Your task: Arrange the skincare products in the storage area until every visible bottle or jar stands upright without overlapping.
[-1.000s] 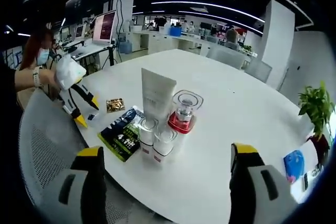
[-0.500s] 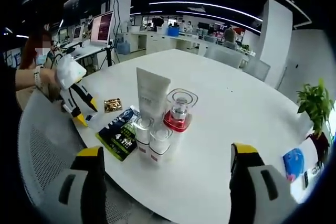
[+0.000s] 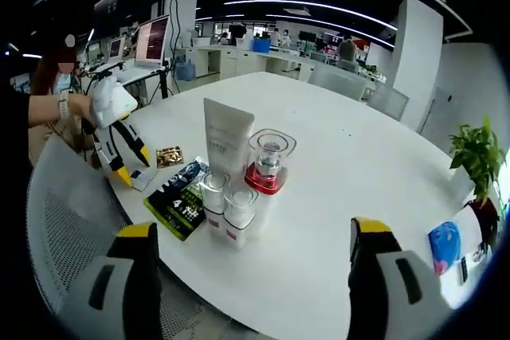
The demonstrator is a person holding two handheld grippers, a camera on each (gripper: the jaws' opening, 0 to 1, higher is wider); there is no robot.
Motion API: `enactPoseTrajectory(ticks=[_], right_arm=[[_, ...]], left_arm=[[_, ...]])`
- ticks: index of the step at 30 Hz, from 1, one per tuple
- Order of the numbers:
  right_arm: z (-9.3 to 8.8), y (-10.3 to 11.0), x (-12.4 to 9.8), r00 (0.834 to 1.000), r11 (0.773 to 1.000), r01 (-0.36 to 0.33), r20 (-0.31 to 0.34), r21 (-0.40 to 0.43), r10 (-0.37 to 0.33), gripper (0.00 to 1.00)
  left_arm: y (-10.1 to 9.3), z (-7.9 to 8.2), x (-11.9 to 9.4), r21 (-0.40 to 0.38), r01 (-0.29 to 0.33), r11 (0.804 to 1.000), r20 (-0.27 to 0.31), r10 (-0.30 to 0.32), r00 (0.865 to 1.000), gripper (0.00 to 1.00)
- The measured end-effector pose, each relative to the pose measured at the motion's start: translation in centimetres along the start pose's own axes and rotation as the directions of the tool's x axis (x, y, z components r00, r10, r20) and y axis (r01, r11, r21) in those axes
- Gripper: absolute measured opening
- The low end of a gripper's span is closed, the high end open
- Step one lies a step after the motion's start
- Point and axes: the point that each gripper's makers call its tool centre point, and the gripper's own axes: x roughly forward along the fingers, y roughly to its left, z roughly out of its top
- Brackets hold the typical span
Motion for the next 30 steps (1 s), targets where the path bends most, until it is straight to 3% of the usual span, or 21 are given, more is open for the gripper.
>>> enactPoseTrajectory(ticks=[5,20,30], right_arm=[[-0.2,0.0,0.0,1.0,1.0,0.002,-0.005,0.0,-0.002,1.0],[-0.6,-0.1,-0.1,1.0,1.0,0.003,-0.013,0.006,-0.003,1.0],[-0.5,0.0,0.0,1.0,1.0,-0.003,-0.016,0.003,0.003,1.0]], left_arm=[[0.1,0.5,0.3,0.088,-0.004,0.996,-0.01,0.005,1.0,0.37],[-0.6,1.7,0.8,0.24,0.057,0.969,-0.051,-0.047,0.998,0.38],[-0.7,2.6,1.3,0.273,0.075,0.959,-0.057,-0.061,0.996,0.38]])
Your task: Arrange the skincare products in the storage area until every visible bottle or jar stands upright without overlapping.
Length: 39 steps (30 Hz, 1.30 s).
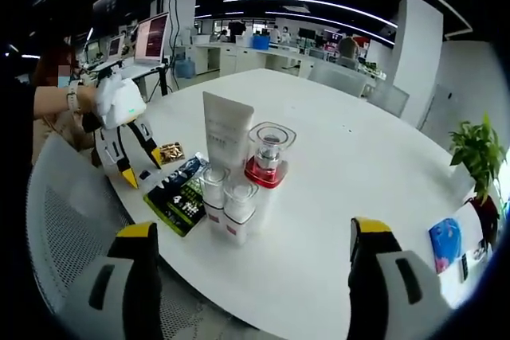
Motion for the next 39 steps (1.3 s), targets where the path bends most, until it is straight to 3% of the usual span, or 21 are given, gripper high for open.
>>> enactPoseTrajectory(ticks=[18,21,30,39], right_arm=[[0.2,-0.1,0.0,1.0,1.0,0.004,-0.009,-0.02,-0.004,1.0],[0.4,-0.1,0.0,1.0,1.0,0.003,-0.007,-0.021,-0.003,1.0],[0.6,0.0,0.0,1.0,1.0,-0.001,-0.005,-0.03,0.001,1.0],[0.4,-0.2,-0.1,1.0,1.0,0.005,-0.012,-0.027,-0.005,1.0]], left_arm=[[0.5,0.1,-0.1,0.017,-0.019,1.0,0.019,0.019,1.0,0.44],[0.3,-0.2,-0.2,0.02,-0.005,1.0,0.005,0.005,1.0,0.49],[0.1,-0.4,-0.2,-0.007,0.028,1.0,0.001,-0.028,1.0,0.49],[2.4,0.3,-2.8,-0.013,-0.018,1.0,0.048,0.019,0.999,0.53]])
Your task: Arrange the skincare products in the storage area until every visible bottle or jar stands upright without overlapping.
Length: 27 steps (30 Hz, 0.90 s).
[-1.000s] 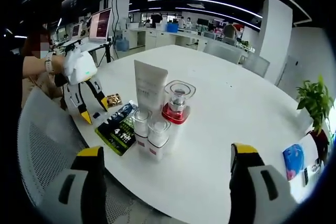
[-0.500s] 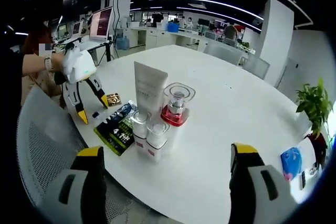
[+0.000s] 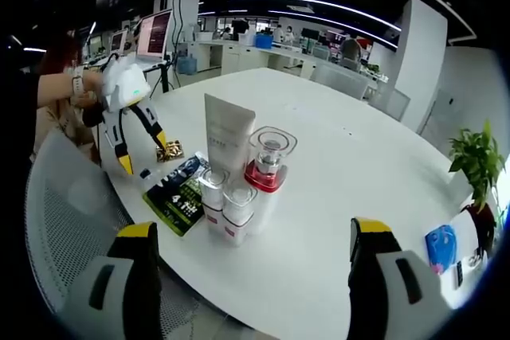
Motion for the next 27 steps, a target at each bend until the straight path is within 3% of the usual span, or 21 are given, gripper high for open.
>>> enactPoseTrajectory(ticks=[4,13,21,27], right_arm=[[0.1,0.0,0.0,1.0,1.0,0.001,0.007,0.002,-0.001,1.0],[-0.3,-0.3,0.0,1.0,1.0,0.008,-0.007,0.007,-0.008,1.0],[-0.6,-0.5,-0.1,1.0,1.0,0.015,-0.018,0.018,-0.015,1.0],[-0.9,-0.6,-0.1,0.999,0.999,0.019,-0.03,0.026,-0.018,1.0]], left_arm=[[1.7,-0.5,-0.9,0.039,-0.056,0.998,-0.004,0.056,0.998,0.51],[3.7,-1.5,-1.1,0.108,-0.071,0.992,-0.013,0.073,0.997,0.55],[4.6,-1.8,-0.4,0.192,-0.032,0.981,-0.026,0.038,0.999,0.54],[4.7,-2.1,0.2,0.198,0.032,0.98,-0.058,-0.021,0.998,0.51]])
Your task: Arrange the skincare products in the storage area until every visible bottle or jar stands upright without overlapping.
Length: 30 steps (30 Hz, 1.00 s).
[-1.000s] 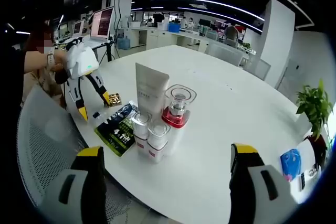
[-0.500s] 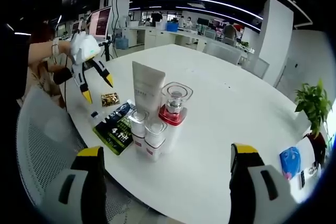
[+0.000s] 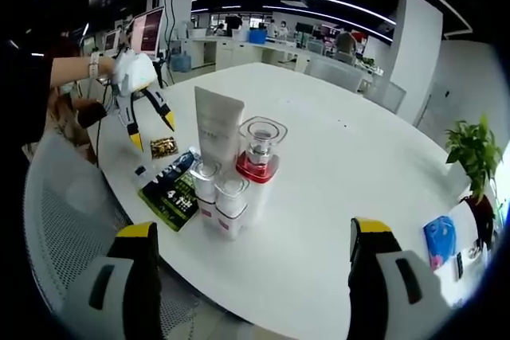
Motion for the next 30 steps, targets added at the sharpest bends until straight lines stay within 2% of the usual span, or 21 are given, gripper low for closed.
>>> enactPoseTrajectory(ticks=[4,8,11,17,20,21,22,24,30], right_arm=[[-0.1,0.0,0.0,1.0,1.0,-0.002,-0.005,0.001,0.002,1.0],[-0.3,0.0,0.1,1.0,1.0,-0.002,-0.012,0.004,0.002,1.0],[-0.5,0.0,0.1,1.0,1.0,-0.003,-0.019,0.006,0.003,1.0],[-0.5,-0.1,0.3,1.0,1.0,-0.006,-0.023,0.007,0.006,1.0],[-0.5,-0.1,0.3,1.0,1.0,-0.007,-0.024,0.007,0.007,1.0],[-0.5,-0.1,0.3,1.0,1.0,-0.007,-0.025,0.007,0.007,1.0],[-0.5,-0.1,0.3,1.0,1.0,-0.007,-0.025,0.007,0.007,1.0],[-0.5,-0.1,0.3,1.0,1.0,-0.008,-0.027,0.007,0.008,1.0],[-0.5,0.1,0.4,0.999,1.0,-0.016,-0.03,0.004,0.016,1.0]], left_arm=[[0.5,-0.1,0.3,0.018,0.014,1.0,-0.015,-0.013,1.0,0.5],[0.3,0.0,0.7,0.024,0.06,0.998,-0.02,-0.06,0.998,0.5],[0.2,-0.2,0.9,0.039,0.082,0.996,-0.051,-0.08,0.995,0.49],[0.7,-0.1,1.2,0.055,0.09,0.994,-0.062,-0.087,0.994,0.49],[0.3,-0.3,1.4,0.048,0.134,0.99,-0.08,-0.13,0.988,0.48],[-0.3,-0.7,1.4,0.035,0.174,0.984,-0.101,-0.17,0.98,0.47],[0.2,-0.3,1.5,0.06,0.154,0.986,-0.085,-0.148,0.985,0.46],[0.5,-0.2,1.6,0.036,0.148,0.988,-0.083,-0.144,0.986,0.46],[0.7,-0.3,1.6,0.067,0.142,0.988,-0.087,-0.136,0.987,0.42]])
